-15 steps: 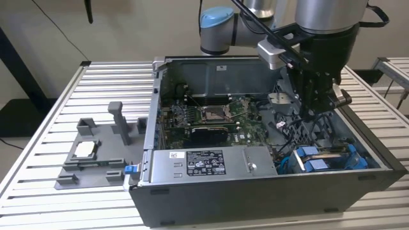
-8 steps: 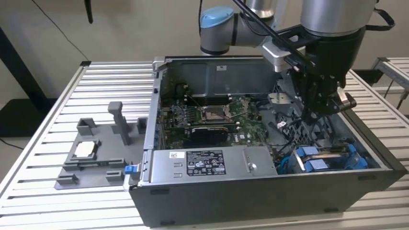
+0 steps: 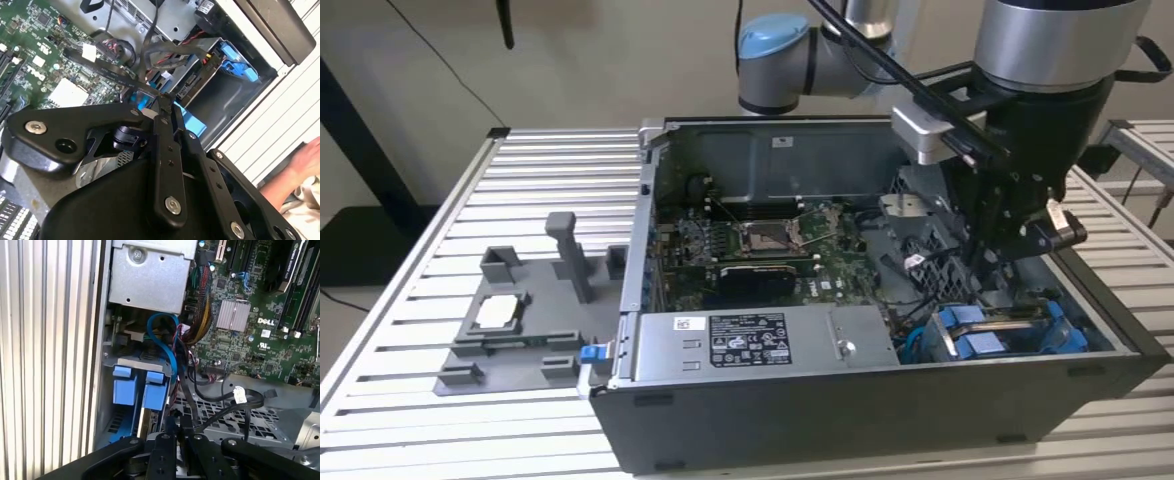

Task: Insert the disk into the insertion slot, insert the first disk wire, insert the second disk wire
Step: 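Insert the second disk wire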

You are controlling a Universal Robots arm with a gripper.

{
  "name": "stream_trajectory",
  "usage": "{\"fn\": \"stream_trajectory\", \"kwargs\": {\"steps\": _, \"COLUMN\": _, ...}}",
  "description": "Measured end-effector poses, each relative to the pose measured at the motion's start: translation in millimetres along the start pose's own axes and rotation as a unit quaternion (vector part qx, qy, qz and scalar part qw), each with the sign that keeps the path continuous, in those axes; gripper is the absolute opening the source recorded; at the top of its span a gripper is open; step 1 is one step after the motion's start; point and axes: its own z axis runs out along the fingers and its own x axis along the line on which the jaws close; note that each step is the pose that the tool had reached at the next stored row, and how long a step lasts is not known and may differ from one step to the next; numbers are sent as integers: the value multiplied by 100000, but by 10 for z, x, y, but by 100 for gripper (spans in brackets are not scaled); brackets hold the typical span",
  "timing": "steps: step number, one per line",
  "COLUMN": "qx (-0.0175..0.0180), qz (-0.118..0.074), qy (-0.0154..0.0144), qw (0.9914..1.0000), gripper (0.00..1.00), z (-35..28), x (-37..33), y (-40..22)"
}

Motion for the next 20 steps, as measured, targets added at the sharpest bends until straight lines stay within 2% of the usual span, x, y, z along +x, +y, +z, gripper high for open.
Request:
{"fn": "stream_trajectory", "kwargs": {"steps": 5, "qx": -323, "qz": 12, "qy": -122, "qw": 99999, "gripper": 16, "z": 48, "x": 66, "y": -53}}
{"fn": "stream_trajectory", "kwargs": {"steps": 15, "qx": -1602, "qz": 27, "qy": -438, "qw": 99986, "gripper": 16, "z": 122, "x": 176, "y": -182}}
{"fn": "stream_trajectory", "kwargs": {"steps": 20, "qx": -1858, "qz": 389, "qy": -524, "qw": 99981, "gripper": 16, "z": 162, "x": 200, "y": -195}}
